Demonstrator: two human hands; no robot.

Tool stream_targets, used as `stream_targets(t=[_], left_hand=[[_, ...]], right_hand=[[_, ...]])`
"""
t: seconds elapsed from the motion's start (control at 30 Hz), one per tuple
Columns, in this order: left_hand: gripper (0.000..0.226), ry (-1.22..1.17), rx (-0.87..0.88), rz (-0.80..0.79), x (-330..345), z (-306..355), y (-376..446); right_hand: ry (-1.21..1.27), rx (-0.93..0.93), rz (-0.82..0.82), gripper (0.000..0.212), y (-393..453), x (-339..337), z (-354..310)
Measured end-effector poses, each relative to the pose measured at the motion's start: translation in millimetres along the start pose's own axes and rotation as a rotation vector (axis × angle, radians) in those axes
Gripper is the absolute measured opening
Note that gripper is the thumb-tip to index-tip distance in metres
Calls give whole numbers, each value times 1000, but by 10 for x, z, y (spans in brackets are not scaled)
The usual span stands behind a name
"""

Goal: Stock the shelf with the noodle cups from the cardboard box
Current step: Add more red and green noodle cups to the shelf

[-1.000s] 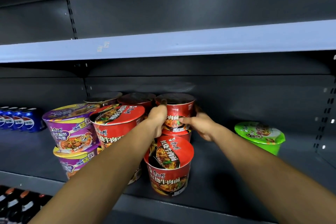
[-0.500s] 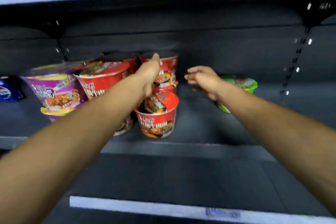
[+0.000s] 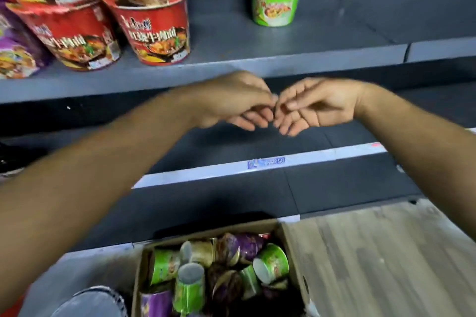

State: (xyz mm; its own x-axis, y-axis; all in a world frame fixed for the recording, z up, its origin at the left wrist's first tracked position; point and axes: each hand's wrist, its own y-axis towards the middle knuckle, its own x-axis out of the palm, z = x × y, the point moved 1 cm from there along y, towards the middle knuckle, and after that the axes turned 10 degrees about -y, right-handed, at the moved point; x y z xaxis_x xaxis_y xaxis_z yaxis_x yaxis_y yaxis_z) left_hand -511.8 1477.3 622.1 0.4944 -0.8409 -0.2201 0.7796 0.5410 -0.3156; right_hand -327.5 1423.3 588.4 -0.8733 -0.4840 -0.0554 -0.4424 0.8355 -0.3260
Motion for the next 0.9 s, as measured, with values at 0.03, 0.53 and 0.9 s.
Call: stream_targets(t=[0.03, 0.53, 0.9], left_hand=[[16, 20, -63, -48, 97, -205, 69], [31, 629, -495, -214, 1061, -4067, 1095], [53, 899, -385, -288, 1693, -6082, 2056]], right_hand=[[9, 59, -7, 39, 15, 43, 252], [9, 763, 318, 33, 889, 655, 4449], [-428, 868, 273, 37, 1913, 674, 6609]])
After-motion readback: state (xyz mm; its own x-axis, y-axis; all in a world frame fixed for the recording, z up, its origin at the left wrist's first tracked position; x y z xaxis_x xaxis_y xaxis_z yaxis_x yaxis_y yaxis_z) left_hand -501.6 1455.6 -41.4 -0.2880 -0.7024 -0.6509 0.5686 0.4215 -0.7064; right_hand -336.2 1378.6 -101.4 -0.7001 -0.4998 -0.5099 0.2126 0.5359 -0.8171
